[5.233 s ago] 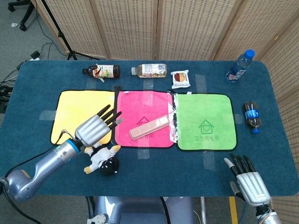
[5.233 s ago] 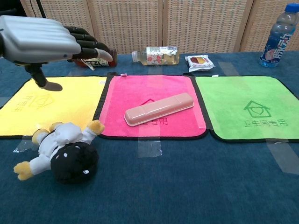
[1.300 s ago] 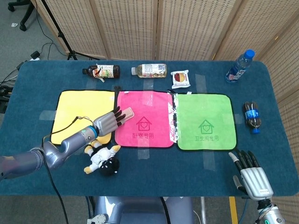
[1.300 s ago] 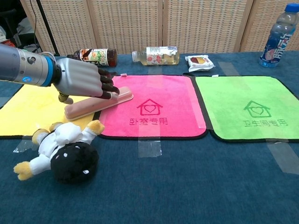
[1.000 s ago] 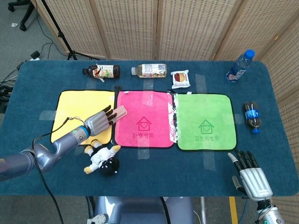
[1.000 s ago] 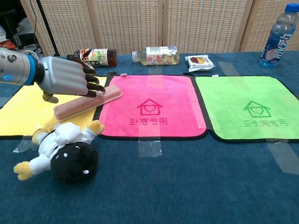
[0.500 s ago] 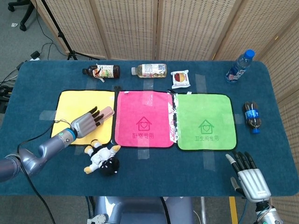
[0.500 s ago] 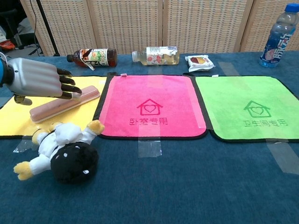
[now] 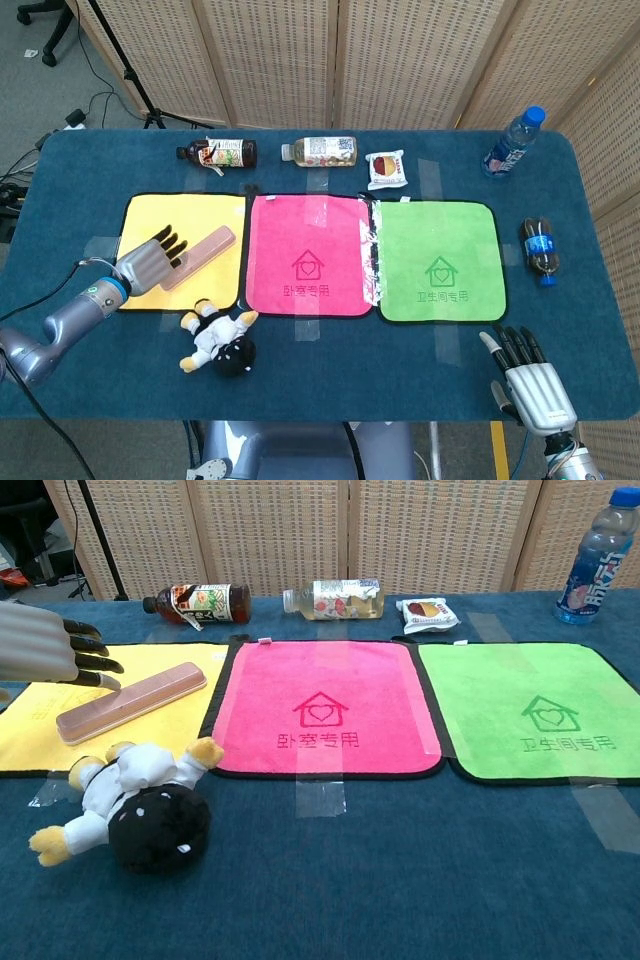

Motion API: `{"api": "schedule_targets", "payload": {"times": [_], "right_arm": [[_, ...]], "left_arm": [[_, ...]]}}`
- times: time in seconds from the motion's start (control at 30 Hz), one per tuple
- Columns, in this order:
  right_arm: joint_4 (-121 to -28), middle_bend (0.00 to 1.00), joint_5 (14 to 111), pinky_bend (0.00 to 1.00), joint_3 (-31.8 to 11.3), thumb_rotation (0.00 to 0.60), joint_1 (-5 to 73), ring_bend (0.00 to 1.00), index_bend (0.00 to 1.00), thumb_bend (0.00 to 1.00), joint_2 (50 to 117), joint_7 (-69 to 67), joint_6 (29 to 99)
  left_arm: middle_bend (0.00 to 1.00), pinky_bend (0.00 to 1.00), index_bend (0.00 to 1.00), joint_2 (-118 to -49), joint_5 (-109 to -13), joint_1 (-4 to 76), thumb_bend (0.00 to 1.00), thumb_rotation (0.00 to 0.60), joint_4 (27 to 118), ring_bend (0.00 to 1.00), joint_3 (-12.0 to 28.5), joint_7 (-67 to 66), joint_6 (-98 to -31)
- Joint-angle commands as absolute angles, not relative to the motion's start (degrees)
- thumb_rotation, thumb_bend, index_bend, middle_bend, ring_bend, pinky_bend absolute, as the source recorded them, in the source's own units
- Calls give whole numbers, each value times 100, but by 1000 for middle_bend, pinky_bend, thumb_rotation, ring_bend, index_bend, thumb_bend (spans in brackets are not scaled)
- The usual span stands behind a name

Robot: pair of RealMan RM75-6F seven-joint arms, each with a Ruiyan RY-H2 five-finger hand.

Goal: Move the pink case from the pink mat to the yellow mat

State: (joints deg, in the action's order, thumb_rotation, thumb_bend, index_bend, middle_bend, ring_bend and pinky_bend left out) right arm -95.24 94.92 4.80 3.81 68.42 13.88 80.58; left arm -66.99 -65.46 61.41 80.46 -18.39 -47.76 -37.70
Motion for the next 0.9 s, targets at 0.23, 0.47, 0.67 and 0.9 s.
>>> {"api": "schedule_targets", "payload": {"times": [0.23, 0.47, 0.67, 0.9], "right_arm": [[-9531, 0, 9528, 0, 487, 600, 375, 0, 83, 517, 6856, 1423, 8075], [-9536, 0, 9508, 0, 478, 600, 362, 0, 83, 517, 6853, 1428, 8089], [-9529, 0, 9478, 0, 464, 600, 360, 0, 83, 517, 6841, 1398, 8087], [-9530, 0, 9454, 0, 440, 600, 357, 0, 83, 517, 6826, 1353, 8108]], "left_arm": [[0, 21, 0, -6685, -6940, 5905, 296, 600, 7916, 0, -1580, -4295, -4116], [0, 21, 0, -6854, -7260, 5898, 297, 600, 7845, 0, -1381, -4031, -4105], [0, 21, 0, -7040, -7416, 5872, 299, 600, 7792, 0, -1231, -3957, -4117], [0, 21, 0, -7228, -6981, 5571, 293, 600, 8106, 0, -685, -3252, -4530]]}}
